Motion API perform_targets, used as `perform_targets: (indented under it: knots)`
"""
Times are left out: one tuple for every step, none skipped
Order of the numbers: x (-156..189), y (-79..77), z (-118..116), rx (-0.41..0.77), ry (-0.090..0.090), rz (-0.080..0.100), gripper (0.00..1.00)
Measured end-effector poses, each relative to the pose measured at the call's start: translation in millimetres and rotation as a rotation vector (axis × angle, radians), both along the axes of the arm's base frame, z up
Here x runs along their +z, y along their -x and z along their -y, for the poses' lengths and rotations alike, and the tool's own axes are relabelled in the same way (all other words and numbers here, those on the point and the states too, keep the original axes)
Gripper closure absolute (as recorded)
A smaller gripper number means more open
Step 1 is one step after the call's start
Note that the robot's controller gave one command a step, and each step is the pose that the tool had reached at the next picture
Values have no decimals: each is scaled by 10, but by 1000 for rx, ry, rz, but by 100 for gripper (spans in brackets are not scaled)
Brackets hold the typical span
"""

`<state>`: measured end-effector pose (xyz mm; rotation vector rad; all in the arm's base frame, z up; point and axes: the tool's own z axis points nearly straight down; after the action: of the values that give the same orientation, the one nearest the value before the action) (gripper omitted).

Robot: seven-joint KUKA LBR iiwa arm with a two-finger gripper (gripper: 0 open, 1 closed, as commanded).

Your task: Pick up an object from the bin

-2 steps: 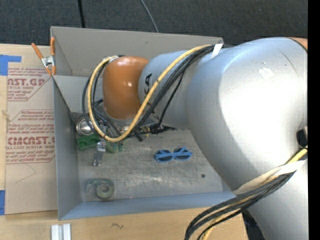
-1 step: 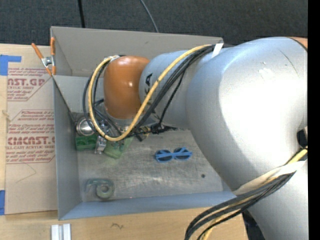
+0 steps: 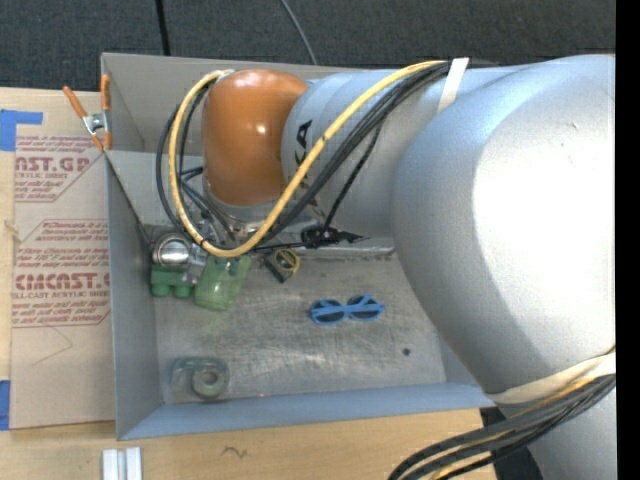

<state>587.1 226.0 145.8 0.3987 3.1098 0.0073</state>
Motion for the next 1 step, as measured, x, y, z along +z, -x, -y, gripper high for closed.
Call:
perform_targets:
  knots:
    - [-35, 14, 12, 0, 2, -5, 0]
